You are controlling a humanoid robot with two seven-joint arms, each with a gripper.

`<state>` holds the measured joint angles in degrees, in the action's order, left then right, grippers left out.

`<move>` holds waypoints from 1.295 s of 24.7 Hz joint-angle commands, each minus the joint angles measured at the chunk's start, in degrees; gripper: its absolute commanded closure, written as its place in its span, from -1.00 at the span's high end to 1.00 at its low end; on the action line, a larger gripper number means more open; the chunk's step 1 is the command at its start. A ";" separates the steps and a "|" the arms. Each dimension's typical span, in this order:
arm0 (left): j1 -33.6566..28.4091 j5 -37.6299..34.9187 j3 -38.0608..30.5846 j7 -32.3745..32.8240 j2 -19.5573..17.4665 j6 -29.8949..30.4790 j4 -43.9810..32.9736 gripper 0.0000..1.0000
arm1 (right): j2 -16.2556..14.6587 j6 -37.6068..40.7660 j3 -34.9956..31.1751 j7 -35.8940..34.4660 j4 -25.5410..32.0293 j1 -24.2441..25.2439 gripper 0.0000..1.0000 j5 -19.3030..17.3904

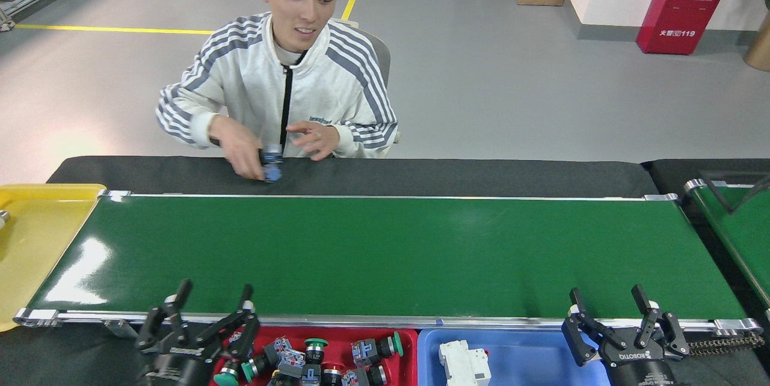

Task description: Pick switch part from conveyor to tray

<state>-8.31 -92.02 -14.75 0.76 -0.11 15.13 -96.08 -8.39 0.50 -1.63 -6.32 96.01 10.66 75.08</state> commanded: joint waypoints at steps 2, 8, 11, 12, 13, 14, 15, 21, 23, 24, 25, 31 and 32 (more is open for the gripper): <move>0.32 1.85 -2.57 -0.59 -2.35 3.59 1.51 1.00 | -0.40 0.29 -0.13 -0.09 0.58 -0.29 1.00 -0.20; -3.99 6.68 -5.03 -0.59 -4.81 6.93 1.33 1.00 | -0.13 0.03 -0.30 0.08 0.93 0.68 1.00 -0.20; -8.03 12.39 -5.03 -0.59 -6.40 6.93 -0.60 1.00 | -0.05 -0.24 -0.48 0.26 1.02 0.68 1.00 -0.20; -8.91 13.45 -5.03 -0.59 -6.66 6.93 -1.48 1.00 | -0.05 -0.24 -0.48 0.26 1.02 0.68 1.00 -0.20; -9.88 13.71 -5.03 -0.59 -6.92 6.93 -2.10 1.00 | -0.05 -0.24 -0.48 0.26 1.11 0.68 1.00 -0.20; -10.32 13.71 -5.11 -0.59 -7.01 6.84 -2.54 1.00 | 0.04 -0.24 -0.48 0.26 1.11 0.77 1.00 -0.20; -10.23 13.80 -5.12 -0.59 -7.10 6.67 -2.80 1.00 | 0.13 -0.32 -0.39 0.35 1.11 0.86 1.00 -0.20; -9.18 15.64 -4.41 -0.67 -10.26 6.32 -3.86 1.00 | 0.83 -0.41 -0.48 1.23 1.02 1.91 1.00 -0.29; -9.18 15.91 -4.15 -0.67 -11.76 6.32 -3.77 1.00 | 0.92 -0.41 -0.48 1.23 1.02 3.14 1.00 -0.29; -9.18 16.26 -3.62 -0.67 -12.72 6.32 -3.68 1.00 | 0.92 -0.41 -0.57 1.23 1.20 3.84 1.00 -0.29; -9.26 17.05 -3.27 -0.67 -13.78 6.23 -3.59 1.00 | 1.01 -0.59 -0.57 1.23 1.63 4.81 1.00 -0.29; -9.44 19.25 -3.18 -0.67 -16.15 4.65 -3.33 1.00 | 2.06 -0.41 -1.80 1.23 4.45 6.92 1.00 -0.29; -9.53 19.25 -3.18 -0.67 -16.06 4.65 -3.50 1.00 | 2.06 -0.41 -2.06 1.14 4.71 7.01 1.00 -0.29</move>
<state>-17.88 -73.03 -17.76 0.58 -15.60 20.13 -98.90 -6.37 -0.05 -3.09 -5.04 99.67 17.69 74.93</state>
